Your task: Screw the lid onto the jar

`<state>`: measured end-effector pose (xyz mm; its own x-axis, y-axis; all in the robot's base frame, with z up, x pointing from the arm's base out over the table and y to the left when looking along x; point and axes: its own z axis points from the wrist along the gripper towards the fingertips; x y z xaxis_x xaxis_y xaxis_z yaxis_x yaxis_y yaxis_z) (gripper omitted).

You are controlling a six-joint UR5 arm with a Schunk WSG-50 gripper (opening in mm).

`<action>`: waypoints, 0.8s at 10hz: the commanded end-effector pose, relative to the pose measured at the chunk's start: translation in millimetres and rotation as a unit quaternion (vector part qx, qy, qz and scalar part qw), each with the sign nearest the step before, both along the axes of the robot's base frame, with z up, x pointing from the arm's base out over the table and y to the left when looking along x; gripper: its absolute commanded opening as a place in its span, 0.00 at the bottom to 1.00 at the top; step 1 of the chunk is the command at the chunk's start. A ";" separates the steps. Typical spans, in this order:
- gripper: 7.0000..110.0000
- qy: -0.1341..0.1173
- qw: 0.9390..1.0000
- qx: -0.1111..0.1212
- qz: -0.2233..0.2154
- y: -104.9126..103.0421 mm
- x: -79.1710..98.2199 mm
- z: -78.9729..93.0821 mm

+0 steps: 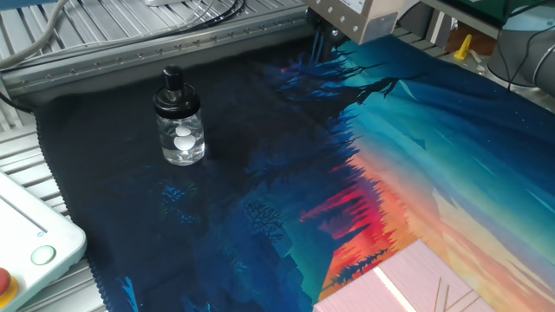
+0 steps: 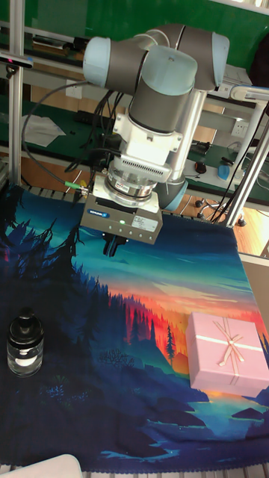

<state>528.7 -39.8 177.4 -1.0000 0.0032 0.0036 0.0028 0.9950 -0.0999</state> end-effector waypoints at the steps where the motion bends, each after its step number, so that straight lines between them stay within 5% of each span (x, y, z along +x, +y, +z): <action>1: 0.00 -0.059 0.997 0.044 -0.010 21.4 29.6 2.0; 2: 0.00 -0.087 0.995 0.053 -0.016 26.0 43.3 3.9; 5: 0.00 -0.092 0.994 0.028 -0.053 11.7 43.9 4.4; 8: 0.00 -0.186 0.980 0.021 -0.065 4.5 89.1 17.1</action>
<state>587.6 -32.0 183.5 -0.9671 0.1000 -0.2339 0.1139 0.9924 -0.0468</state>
